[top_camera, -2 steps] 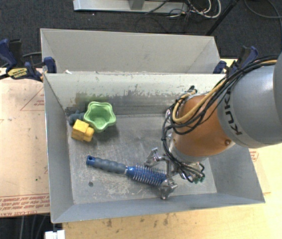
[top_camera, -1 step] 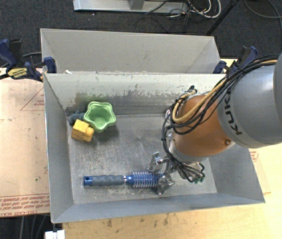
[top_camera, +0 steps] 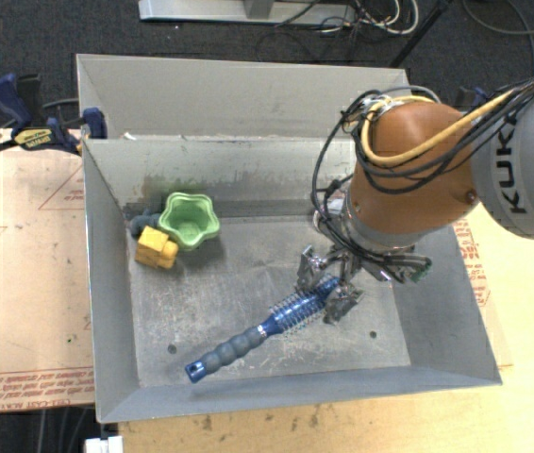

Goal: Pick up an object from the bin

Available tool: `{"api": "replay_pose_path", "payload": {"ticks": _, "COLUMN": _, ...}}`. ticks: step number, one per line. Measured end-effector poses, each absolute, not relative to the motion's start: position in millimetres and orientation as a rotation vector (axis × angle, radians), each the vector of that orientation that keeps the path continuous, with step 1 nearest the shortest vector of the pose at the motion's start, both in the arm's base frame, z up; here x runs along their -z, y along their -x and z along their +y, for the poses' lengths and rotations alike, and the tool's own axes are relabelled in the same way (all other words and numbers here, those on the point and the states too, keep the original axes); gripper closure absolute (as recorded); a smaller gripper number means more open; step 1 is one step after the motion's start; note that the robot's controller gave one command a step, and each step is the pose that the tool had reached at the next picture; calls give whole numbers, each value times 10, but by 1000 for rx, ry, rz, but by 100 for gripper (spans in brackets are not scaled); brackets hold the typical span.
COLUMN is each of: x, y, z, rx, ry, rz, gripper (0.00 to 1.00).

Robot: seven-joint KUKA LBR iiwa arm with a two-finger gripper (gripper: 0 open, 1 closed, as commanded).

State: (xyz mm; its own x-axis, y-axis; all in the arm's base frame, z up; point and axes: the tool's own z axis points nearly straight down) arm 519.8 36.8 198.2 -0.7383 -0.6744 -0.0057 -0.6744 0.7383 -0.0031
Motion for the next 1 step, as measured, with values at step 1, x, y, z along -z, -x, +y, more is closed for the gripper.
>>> {"api": "replay_pose_path", "payload": {"ticks": 1, "x": -3196, "y": -5138, "z": -319, "rx": 3, "ry": 1758, "rz": 2598, "gripper": 100}}
